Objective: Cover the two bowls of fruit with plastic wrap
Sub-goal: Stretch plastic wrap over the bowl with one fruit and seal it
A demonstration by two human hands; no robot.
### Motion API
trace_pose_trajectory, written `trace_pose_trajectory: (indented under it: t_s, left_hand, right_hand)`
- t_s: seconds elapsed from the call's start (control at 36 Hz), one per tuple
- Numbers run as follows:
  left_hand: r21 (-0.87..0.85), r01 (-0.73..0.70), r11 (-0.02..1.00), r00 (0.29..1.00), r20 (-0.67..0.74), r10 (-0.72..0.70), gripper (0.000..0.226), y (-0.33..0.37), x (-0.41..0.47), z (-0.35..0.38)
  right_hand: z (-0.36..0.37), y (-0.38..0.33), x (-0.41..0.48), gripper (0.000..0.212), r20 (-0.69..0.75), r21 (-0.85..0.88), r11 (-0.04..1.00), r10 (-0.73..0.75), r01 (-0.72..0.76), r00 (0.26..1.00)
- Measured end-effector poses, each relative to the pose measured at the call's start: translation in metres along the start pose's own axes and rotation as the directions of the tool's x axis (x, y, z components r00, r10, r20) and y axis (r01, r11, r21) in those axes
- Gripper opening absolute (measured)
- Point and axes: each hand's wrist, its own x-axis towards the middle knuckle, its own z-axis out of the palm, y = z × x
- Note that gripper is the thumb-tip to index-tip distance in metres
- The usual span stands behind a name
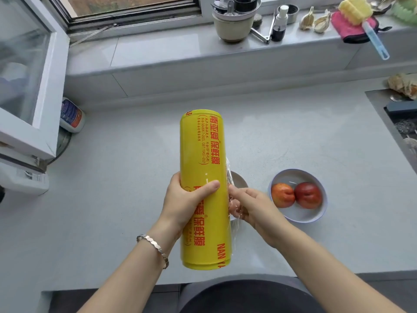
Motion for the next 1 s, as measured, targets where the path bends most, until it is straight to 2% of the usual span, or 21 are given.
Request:
trace_pose_trajectory:
  t_s: [0.11,0.22,0.28,0.36,0.47,0.53,0.67,0.81,1.0]
  left_hand:
    - [-0.001,-0.016,1.000,0.999,0.028,0.016,0.076,-0.002,-0.002,0.004]
    - [-0.030,0.025,0.999,0.995,0.094,-0.022,0.078,-0.003,-0.004,0.005]
    - [-0.105,0.074,0.992,0.985,0.162,-0.056,0.082,-0.004,-0.005,0.004]
    - [-0.234,0.149,0.961,0.969,0.230,-0.094,0.076,-0.004,-0.005,0.000]
    - [-0.260,0.189,0.947,0.929,0.360,-0.087,0.098,-0.002,-0.002,-0.002]
    - [-0.253,0.186,0.949,0.914,0.398,-0.073,0.103,-0.001,-0.002,-0.002]
    - [-0.231,0.165,0.959,0.921,0.383,-0.066,0.108,-0.004,0.001,0.001]
    - [-0.155,0.085,0.984,0.960,0.279,-0.039,0.111,-0.003,0.002,0.007]
    - [-0.002,-0.033,0.999,0.989,0.147,0.033,0.088,-0.004,0.002,0.012]
  right_hand:
    - [0.006,0.000,0.001,0.035,-0.061,-0.040,0.999,0.020,-0.022,0.998]
    - [0.008,0.000,0.000,0.023,-0.140,0.002,0.995,-0.094,0.095,0.986]
    - [0.005,-0.003,-0.001,0.019,-0.136,0.022,0.991,-0.128,0.132,0.982]
    - [-0.001,-0.009,-0.002,0.018,-0.114,-0.002,0.991,-0.131,0.131,0.985]
    - [-0.006,-0.011,-0.004,0.017,-0.084,-0.015,0.988,-0.156,0.155,0.984]
    - [-0.008,-0.012,-0.005,0.016,-0.062,0.006,0.987,-0.158,0.159,0.985]
    - [-0.010,-0.012,-0.007,0.018,-0.055,0.038,0.992,-0.121,0.123,0.991]
    - [-0.015,-0.009,-0.008,0.024,-0.250,0.101,0.985,-0.110,0.139,0.962]
    - [-0.023,-0.001,-0.009,0.021,-0.452,0.079,0.976,-0.147,0.203,0.880]
